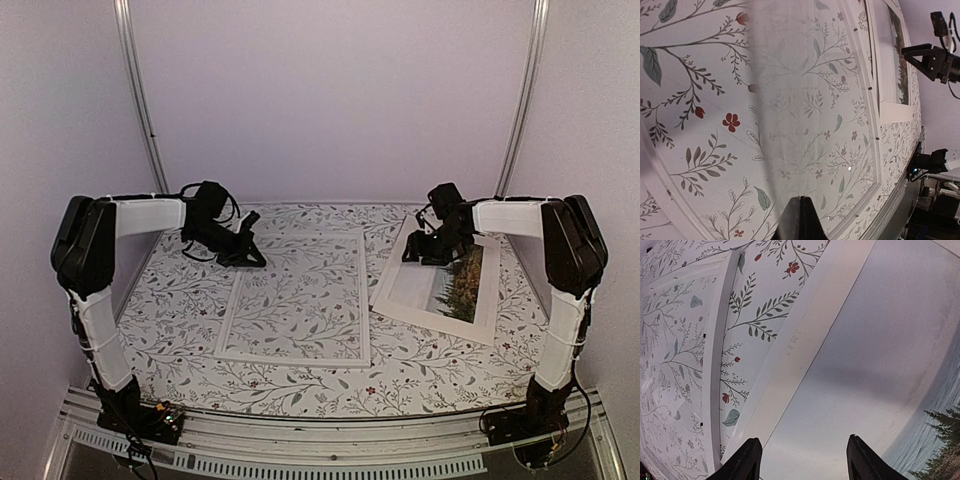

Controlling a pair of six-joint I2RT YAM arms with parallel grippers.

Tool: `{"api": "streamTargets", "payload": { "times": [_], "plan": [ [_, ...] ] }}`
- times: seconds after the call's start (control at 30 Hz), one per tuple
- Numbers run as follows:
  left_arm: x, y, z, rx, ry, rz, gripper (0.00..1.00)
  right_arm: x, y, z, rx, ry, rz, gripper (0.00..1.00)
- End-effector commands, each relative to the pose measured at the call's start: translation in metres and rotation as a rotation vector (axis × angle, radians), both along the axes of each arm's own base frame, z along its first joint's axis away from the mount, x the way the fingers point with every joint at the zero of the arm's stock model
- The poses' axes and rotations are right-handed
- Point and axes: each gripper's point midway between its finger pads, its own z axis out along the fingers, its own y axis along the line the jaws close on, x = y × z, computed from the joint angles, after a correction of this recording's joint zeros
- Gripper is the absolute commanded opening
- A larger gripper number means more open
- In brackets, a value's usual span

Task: Put the photo into the frame
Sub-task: Place the glass panel in the frame body.

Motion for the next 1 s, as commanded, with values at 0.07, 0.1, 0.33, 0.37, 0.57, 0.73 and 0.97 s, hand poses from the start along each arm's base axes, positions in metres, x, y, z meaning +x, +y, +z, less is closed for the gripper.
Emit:
{"api": "streamTargets", "payload": {
  "times": [0.07, 0.1, 0.33, 0.37, 0.57, 0.73, 0.97],
  "plan": [
    [0.0016, 0.0016, -0.0065, 0.003, 0.014, -0.013, 0.00, 0.0047, 0.0055, -0.0022, -0.001, -0.007, 0.017, 0.61],
    [0.0014, 0.0009, -0.0060, 0.003, 0.013, -0.014, 0.00, 0.0045, 0.0053, -0.0029, -0.002, -0.005, 0.016, 0.61],
    [0.0011, 0.0035, -0.0085, 0.025, 0.012, -0.019, 0.00, 0.0037, 0.0067, -0.0039, -0.002, -0.004, 0.021, 0.61],
    [0.0011, 0.0036, -0.0088, 0.029, 0.012, -0.020, 0.00, 0.0034, 0.0070, -0.0043, -0.003, -0.003, 0.021, 0.61],
    [0.0014, 0.0050, -0.0097, 0.041, 0.012, -0.020, 0.00, 0.0027, 0.0087, -0.0047, 0.000, -0.002, 0.025, 0.61],
    [0.0043, 0.0051, -0.0074, 0.043, 0.004, -0.013, 0.00, 0.0017, 0.0089, -0.0050, -0.003, 0.000, 0.026, 0.61],
    [0.0064, 0.0013, -0.0014, 0.012, -0.002, -0.008, 0.00, 0.0018, 0.0081, -0.0059, -0.007, 0.001, 0.026, 0.61]
  ]
}}
